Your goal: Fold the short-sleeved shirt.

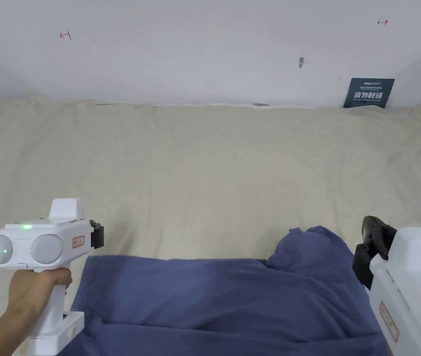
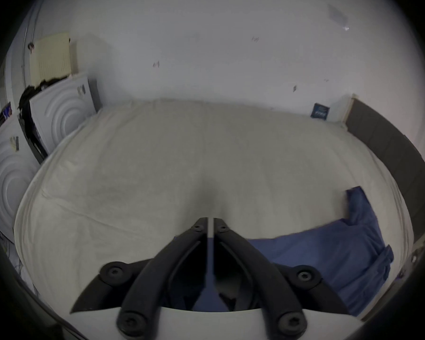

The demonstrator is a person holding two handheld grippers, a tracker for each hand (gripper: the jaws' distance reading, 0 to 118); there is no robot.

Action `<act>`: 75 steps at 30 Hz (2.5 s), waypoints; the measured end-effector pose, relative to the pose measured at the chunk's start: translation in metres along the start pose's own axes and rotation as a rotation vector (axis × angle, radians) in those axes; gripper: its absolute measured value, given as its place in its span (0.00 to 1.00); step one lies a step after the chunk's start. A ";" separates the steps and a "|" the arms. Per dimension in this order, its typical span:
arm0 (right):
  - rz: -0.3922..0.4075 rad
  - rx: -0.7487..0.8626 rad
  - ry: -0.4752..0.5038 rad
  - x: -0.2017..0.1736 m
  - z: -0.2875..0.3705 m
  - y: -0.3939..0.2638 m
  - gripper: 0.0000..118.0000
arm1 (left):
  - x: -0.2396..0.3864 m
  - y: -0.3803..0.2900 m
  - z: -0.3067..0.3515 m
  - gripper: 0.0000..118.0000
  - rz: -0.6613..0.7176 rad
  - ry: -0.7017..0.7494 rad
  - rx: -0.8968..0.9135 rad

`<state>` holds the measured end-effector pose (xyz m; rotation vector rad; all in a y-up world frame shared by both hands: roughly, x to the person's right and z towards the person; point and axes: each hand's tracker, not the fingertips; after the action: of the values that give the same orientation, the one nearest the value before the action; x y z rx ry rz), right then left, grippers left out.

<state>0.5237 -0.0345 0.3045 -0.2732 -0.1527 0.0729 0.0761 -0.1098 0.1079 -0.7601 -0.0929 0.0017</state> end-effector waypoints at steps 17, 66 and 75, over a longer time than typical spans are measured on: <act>-0.044 -0.215 -0.028 0.018 -0.098 -0.031 0.02 | -0.011 -0.039 -0.101 0.02 0.003 0.016 -0.232; -0.226 -0.538 0.082 0.106 0.048 -0.138 0.03 | -0.014 -0.166 0.112 0.02 0.088 0.016 -0.122; -0.327 -0.682 0.015 0.114 0.037 -0.206 0.04 | -0.012 -0.215 0.081 0.02 0.058 0.077 -0.260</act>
<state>0.6408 -0.2119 0.4122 -0.9243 -0.2022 -0.3129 0.0508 -0.2099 0.3134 -1.0211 0.0029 0.0160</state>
